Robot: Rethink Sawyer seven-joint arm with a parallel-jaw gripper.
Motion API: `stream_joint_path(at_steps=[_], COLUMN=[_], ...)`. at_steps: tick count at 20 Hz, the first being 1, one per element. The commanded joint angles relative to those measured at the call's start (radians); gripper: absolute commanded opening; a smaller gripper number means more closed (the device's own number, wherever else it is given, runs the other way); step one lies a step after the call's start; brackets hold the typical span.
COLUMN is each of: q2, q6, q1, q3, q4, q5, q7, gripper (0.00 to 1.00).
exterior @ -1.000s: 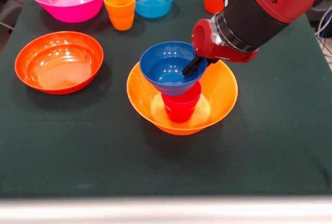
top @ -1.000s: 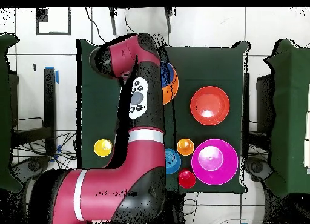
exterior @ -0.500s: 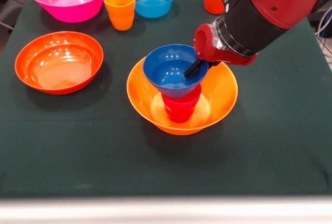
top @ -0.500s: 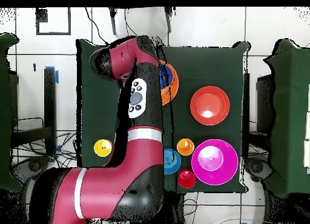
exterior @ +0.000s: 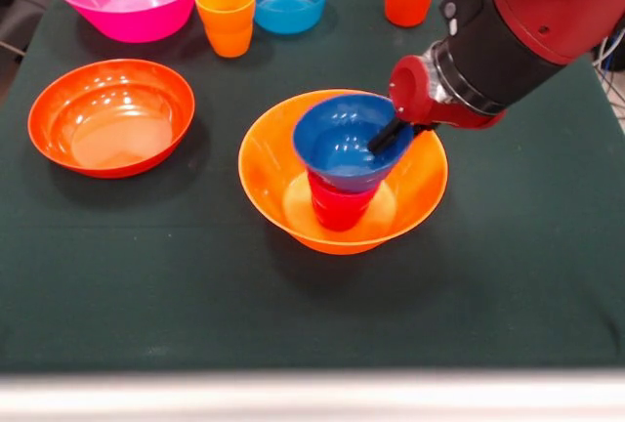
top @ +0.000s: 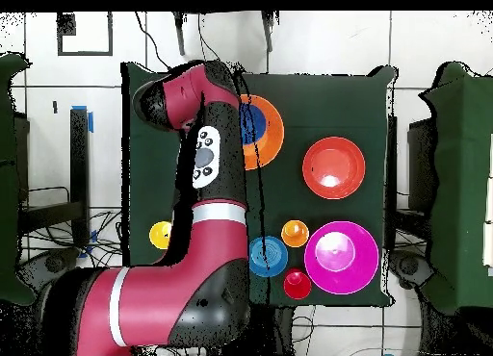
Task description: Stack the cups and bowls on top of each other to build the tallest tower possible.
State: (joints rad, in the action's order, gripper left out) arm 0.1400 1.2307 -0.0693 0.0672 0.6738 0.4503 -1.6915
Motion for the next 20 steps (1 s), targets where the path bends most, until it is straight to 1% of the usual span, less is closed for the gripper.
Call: stream_joint_path(at_steps=[1, 10, 13, 15, 18, 20], q2=[-0.002, -0.005, -0.007, -0.011, 0.001, 0.0], q6=[0.051, 0.04, 0.043, 0.06, 0.049, 0.054], q1=[-0.015, -0.017, -0.016, -0.015, -0.015, -0.014], q3=[-0.064, -0.054, -0.054, -0.054, -0.049, -0.049], q4=[-0.014, -0.019, -0.025, -0.035, -0.013, -0.018], q5=[-0.022, -0.019, -0.016, -0.01, -0.011, -0.011], q7=[-0.007, 0.001, 0.013, 0.041, 0.038, 0.042], gripper=[1.0, 1.0, 1.0, 1.0, 1.0, 1.0])
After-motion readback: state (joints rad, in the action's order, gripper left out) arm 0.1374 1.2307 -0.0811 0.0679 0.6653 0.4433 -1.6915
